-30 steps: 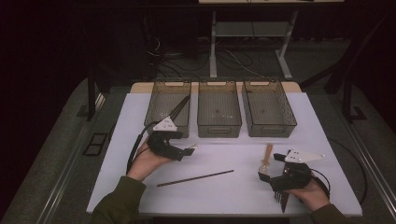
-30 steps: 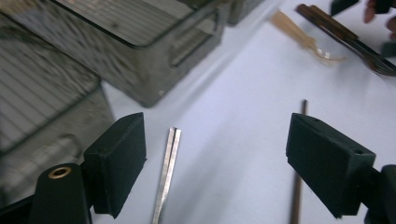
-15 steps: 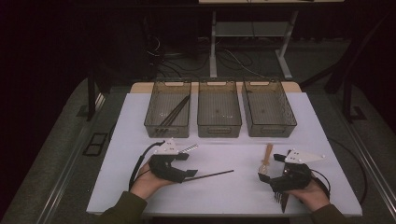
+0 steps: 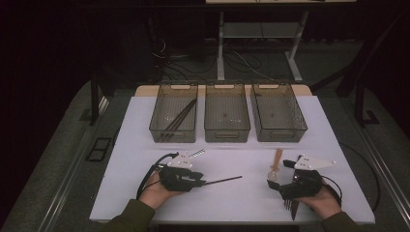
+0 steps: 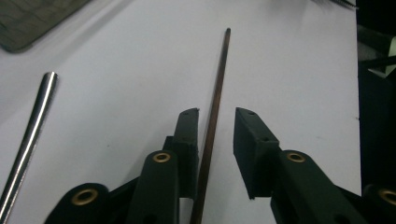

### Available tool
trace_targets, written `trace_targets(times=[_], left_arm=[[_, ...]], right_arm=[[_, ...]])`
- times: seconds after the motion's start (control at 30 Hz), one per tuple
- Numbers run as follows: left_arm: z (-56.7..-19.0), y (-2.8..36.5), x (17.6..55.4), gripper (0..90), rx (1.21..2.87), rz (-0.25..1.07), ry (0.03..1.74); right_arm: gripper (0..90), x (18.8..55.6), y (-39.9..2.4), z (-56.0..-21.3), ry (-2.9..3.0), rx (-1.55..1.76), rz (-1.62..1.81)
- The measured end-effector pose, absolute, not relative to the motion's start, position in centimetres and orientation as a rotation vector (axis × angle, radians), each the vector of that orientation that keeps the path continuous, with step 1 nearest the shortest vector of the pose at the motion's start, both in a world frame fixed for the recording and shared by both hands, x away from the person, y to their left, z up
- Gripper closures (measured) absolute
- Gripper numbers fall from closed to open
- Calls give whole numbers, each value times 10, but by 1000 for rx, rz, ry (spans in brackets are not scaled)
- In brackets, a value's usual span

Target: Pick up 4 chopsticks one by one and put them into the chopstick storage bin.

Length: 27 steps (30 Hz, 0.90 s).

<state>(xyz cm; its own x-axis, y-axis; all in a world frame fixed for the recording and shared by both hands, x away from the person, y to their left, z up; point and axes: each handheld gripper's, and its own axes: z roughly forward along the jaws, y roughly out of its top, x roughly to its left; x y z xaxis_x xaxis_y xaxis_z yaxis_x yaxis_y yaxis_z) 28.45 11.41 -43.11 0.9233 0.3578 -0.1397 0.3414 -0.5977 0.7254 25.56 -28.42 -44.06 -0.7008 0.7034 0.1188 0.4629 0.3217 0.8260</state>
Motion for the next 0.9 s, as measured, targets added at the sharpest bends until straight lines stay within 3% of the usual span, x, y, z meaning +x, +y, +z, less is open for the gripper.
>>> trace_targets(times=[0.17, 0.5, 0.9], left_arm=[[-436, 111, 285, 774, 2322, 29, 481], [-442, 109, 287, 778, 2392, 64, 468], [-442, 110, 291, 841, 2393, 42, 476]], right_arm=[[25, 256, -284, -441, 2330, 1054, 1317], [25, 255, -284, -441, 2328, 1054, 1317], [25, 255, -283, -441, 2331, 1051, 1313]])
